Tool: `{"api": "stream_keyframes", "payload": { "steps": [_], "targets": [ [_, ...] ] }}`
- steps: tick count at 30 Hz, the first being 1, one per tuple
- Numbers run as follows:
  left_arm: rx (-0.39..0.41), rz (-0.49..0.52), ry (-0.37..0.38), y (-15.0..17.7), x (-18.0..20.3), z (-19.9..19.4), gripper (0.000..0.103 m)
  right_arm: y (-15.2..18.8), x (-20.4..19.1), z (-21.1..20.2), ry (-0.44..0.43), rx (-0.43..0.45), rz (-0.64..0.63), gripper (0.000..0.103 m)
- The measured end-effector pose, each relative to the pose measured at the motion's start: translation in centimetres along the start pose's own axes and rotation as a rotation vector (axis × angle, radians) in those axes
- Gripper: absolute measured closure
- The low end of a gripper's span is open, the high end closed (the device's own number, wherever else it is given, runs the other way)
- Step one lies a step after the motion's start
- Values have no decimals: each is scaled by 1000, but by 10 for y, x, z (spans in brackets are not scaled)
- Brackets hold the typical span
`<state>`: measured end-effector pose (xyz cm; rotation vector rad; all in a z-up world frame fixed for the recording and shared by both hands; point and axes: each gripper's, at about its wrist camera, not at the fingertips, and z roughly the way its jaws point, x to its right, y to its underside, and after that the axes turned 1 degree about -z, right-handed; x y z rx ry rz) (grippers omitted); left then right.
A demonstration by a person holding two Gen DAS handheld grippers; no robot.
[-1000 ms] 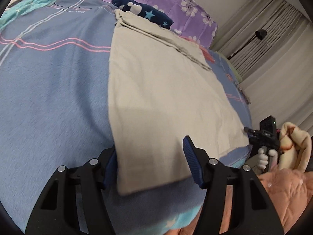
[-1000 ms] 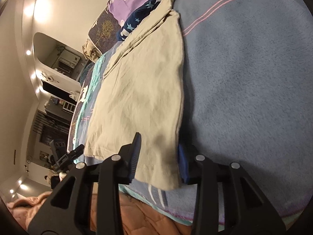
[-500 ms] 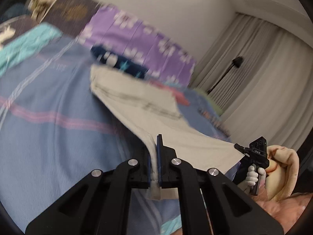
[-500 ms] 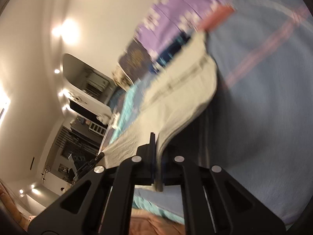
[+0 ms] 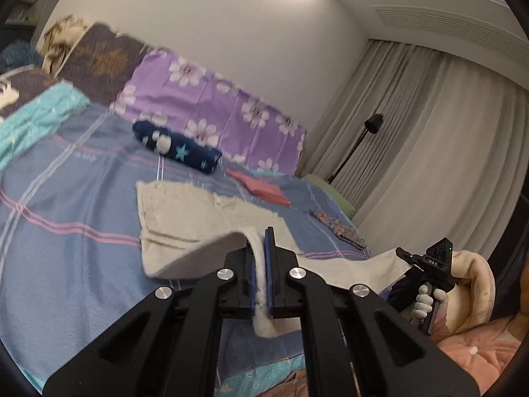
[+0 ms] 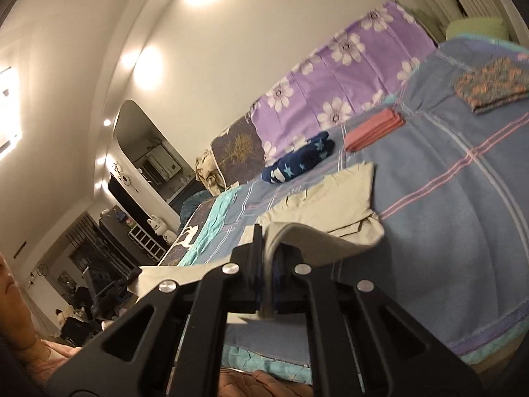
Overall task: Fold small clothes
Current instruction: 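Grasp the hem with the left gripper and fold it toward the collar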
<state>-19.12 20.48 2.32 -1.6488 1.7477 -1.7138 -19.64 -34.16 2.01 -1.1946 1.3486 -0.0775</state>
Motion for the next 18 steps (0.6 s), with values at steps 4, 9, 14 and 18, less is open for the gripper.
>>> {"api": "stream_keyframes", "payload": {
  "steps": [4,9,14,18],
  "targets": [
    [-48,-12,-64,-6,-12,32,99,-5,24,30,12,-28,55,98],
    [-25,14,-89,-41,-16,54,99,-32,41,64,8,-15,79,98],
    [-12,56,-144,-86,-25,94,99,-78,50,116,7,-25,64,98],
    [-38,53,-193,-123,-49,142,99,-122,62,176,38,-49,50,98]
  ]
}}
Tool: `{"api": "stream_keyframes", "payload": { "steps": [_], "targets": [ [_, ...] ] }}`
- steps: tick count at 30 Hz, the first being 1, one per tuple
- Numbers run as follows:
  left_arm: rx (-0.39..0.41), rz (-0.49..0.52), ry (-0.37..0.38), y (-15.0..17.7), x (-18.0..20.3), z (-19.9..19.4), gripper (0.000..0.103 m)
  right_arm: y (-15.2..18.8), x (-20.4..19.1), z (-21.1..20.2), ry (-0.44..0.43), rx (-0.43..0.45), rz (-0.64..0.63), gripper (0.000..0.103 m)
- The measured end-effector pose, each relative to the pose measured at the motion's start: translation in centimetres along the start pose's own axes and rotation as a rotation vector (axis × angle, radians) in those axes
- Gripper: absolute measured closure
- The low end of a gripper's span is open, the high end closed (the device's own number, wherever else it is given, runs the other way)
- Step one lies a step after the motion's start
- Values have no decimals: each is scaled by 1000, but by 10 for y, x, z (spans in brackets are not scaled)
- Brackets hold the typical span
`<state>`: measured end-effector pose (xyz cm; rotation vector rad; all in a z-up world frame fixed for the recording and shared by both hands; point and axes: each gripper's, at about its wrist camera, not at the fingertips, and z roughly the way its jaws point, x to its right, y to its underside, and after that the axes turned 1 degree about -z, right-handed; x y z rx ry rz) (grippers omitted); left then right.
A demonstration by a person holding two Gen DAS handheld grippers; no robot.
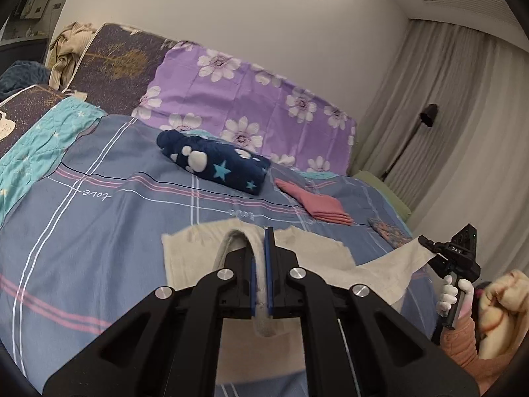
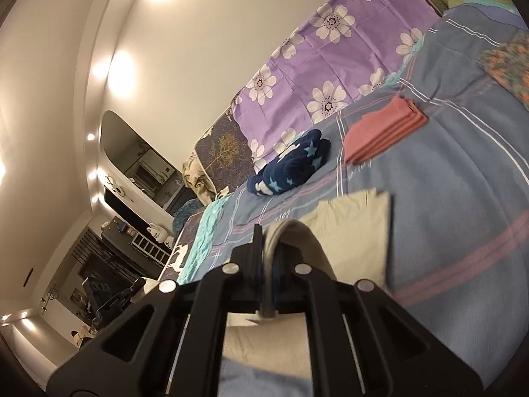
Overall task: Fold small clothes
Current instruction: 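Grasp the hem with the left gripper and fold it toward the collar, then open the left gripper and release the folded hem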
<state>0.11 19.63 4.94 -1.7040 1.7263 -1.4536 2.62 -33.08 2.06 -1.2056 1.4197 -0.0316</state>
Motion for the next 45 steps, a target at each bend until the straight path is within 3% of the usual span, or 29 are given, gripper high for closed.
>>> {"api": "stream_keyframes", "payload": {
  "steps": [4,8,10,13,16,20,23,24,25,28,31,32,33,35,38,40,41,45],
  "targets": [
    [-96,-44,-117,-19,-41,85,99,-31,42,84,154,-87,56,97],
    [-265,-140,-190,6,-90,172,99,-17,98,149,319,-215,155,97],
    [-317,-170,-232,21,-107,198,99,-3,115,162,343,-240,175,97],
    [-311,-184,-204,26,-116,198,98,6,121,160,318,-240,153,94],
    [-293,-155,-203,19,-113,180,83,4,117,147,305,-249,120,87],
    [-287,-126,-172,17,-101,156,74,7,104,132,278,-285,73,76],
    [-332,-129,-188,23,-100,160,77,11,100,130,289,-309,49,80],
    [-341,-136,-184,25,-102,162,87,13,99,131,293,-314,39,94],
    [-353,-158,-164,26,-104,164,98,13,98,133,295,-315,35,97],
    [-324,-231,-121,19,-109,165,98,4,96,132,243,-284,70,98],
    [-242,-308,-120,-6,-116,171,98,-26,97,138,174,-202,151,98],
    [-211,-331,-132,-15,-120,175,98,-36,102,144,167,-175,184,97],
    [-192,-335,-150,-21,-123,180,98,-45,108,151,182,-164,209,89],
    [-165,-361,-208,-29,-133,189,96,-55,119,164,279,-172,212,75],
    [-180,-378,-163,-33,-137,190,84,-51,117,171,307,-213,149,72],
    [-201,-292,-195,-30,-131,190,60,-45,115,172,313,-244,87,63],
    [-222,-273,-207,-27,-131,193,54,-43,116,173,324,-258,65,61],
    [-346,-274,-232,-8,-141,221,54,-35,125,193,324,-344,59,54]
  ]
}}
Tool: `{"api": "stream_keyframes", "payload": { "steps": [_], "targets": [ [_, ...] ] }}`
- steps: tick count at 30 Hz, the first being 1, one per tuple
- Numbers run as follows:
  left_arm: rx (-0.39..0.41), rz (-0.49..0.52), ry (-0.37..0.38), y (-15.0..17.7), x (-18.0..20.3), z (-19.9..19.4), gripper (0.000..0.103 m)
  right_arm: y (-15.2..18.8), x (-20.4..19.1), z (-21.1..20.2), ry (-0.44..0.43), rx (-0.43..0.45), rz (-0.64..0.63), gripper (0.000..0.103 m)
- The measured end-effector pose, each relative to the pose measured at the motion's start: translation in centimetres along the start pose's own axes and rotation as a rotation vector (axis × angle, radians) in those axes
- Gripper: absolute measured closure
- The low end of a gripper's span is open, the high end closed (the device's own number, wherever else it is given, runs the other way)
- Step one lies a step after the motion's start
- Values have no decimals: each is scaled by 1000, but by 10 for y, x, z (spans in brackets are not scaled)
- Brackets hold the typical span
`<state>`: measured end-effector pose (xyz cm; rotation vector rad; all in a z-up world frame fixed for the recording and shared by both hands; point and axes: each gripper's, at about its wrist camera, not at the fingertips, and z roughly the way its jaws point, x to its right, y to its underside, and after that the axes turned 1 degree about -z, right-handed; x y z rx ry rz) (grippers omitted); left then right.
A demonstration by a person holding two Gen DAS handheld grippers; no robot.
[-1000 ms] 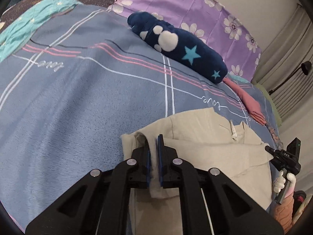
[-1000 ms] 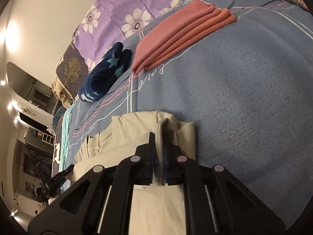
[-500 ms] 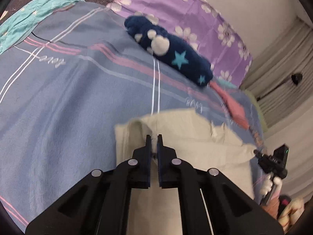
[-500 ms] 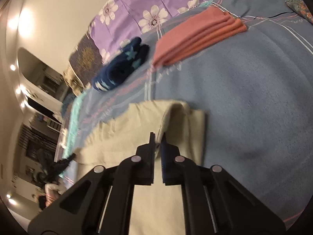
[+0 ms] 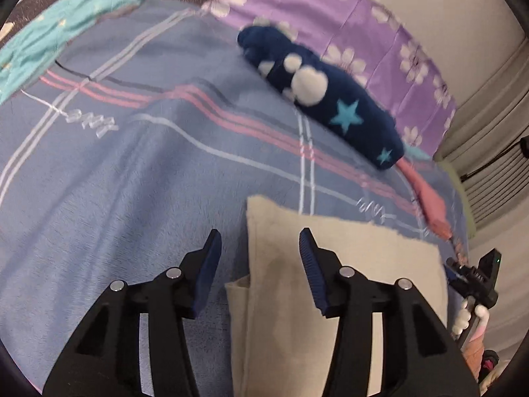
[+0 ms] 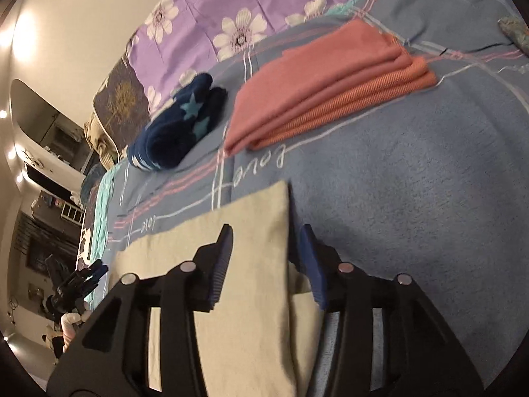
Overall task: Fold small clothes
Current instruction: 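Open the left gripper and release the folded hem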
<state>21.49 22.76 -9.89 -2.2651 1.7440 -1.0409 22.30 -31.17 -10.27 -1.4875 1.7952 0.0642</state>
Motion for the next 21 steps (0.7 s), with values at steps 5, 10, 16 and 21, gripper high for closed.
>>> {"api": "stream_keyframes", "payload": {
  "steps": [5,10,16,21],
  "targets": [
    [15,13,72,-1,10,5,102,-4,-16,4,-5,27,-50,99],
    [96,104,-5,-10,22,-20,101,-12,-24,-21,0,126,-99,99],
    [76,103,-47,4,28,-32,85,6,3,-13,62,39,-46,83],
    [78,310,-16,46,93,-52,75,47,21,-53,84,73,-80,75]
  ]
}}
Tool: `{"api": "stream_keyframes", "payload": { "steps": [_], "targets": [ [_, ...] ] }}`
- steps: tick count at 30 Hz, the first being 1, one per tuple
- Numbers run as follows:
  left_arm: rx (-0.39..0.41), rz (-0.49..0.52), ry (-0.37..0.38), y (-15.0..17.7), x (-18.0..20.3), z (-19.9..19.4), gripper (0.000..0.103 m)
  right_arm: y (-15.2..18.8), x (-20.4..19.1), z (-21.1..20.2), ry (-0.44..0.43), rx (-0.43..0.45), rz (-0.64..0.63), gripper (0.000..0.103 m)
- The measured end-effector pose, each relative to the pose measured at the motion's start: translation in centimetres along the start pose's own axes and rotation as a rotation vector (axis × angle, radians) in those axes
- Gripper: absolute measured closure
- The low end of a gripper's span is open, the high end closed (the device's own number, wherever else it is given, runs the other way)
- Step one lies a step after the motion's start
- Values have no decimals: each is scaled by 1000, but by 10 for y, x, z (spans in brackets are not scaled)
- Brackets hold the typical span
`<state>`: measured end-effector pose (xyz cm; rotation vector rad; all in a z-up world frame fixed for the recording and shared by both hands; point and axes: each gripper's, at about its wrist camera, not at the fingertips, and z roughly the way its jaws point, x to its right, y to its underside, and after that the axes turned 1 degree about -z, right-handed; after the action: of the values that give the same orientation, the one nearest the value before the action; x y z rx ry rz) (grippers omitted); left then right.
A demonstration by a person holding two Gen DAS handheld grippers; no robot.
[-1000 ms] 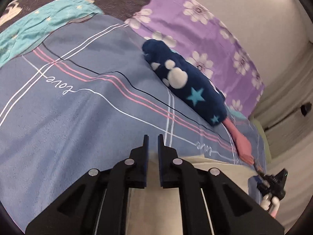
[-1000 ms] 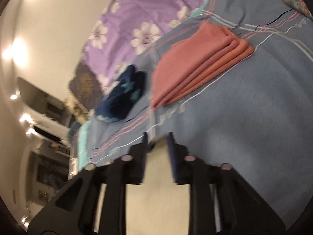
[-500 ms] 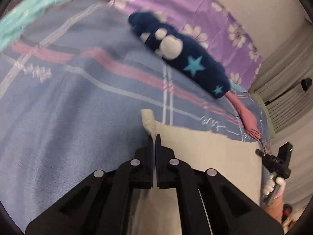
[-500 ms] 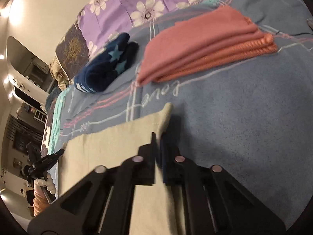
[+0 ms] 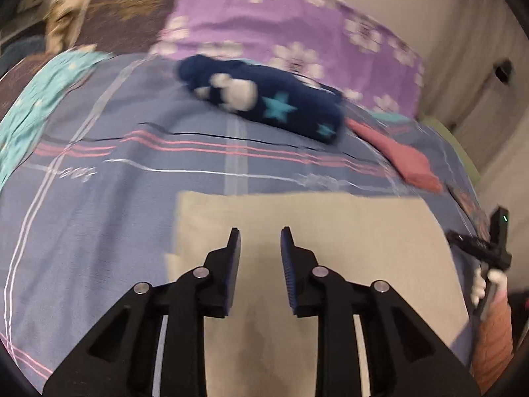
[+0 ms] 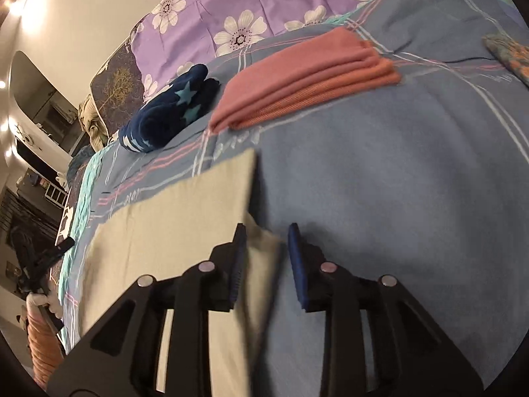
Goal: Fold small clothes
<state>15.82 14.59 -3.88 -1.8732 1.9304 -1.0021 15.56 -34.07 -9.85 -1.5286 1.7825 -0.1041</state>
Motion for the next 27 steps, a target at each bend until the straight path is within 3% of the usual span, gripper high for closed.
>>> {"api": "stream_keyframes", "payload": {
  "steps": [3,7,13,18,26,27],
  "targets": [
    [-27,130,92,19,65,-1,66,24,16,-21,-11,9,22,75],
    [-97,270,209,54,151,15,62,56,26,-50,-39,15,12,75],
    [-210,374,272,94,230,45,62,102,25,-79,-107,-18,-73,74],
    [-231,380,286,104,261,51,62,119,28,-82,-207,-37,-77,74],
    [-215,297,272,101,268,47,57,124,35,-76,-362,-19,-11,75],
    [-214,287,267,100,267,47,57,125,35,-75,-377,-18,-7,79]
  ]
}}
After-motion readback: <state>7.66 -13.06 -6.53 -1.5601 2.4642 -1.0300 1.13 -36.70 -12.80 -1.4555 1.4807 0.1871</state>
